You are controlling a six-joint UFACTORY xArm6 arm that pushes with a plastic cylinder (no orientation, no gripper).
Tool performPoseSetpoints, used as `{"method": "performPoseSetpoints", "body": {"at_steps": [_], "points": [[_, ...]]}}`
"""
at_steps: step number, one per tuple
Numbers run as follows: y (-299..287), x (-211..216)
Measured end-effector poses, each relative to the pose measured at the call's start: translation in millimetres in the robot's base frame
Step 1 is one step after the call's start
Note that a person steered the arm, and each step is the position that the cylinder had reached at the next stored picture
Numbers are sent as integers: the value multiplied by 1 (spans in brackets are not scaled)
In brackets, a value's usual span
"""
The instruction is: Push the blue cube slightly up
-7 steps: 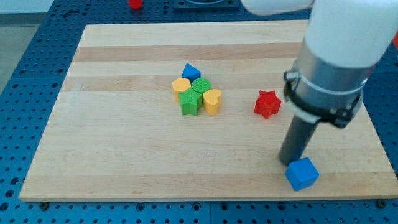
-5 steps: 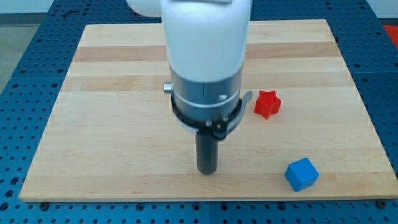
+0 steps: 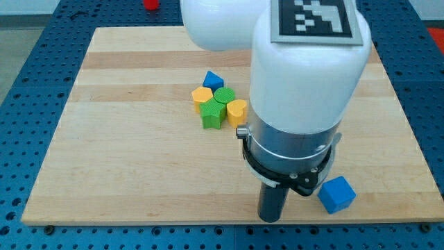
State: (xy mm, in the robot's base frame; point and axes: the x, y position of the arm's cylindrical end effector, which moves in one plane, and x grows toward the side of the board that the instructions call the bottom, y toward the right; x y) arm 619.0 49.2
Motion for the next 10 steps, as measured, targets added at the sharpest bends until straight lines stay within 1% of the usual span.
{"method": "performPoseSetpoints", "body": {"at_steps": [2,4,6,7,8,9,10], "points": [[44,0],[72,0],[133,-1],[146,-1],[127,-4],[122,-11],[129,-18]]}}
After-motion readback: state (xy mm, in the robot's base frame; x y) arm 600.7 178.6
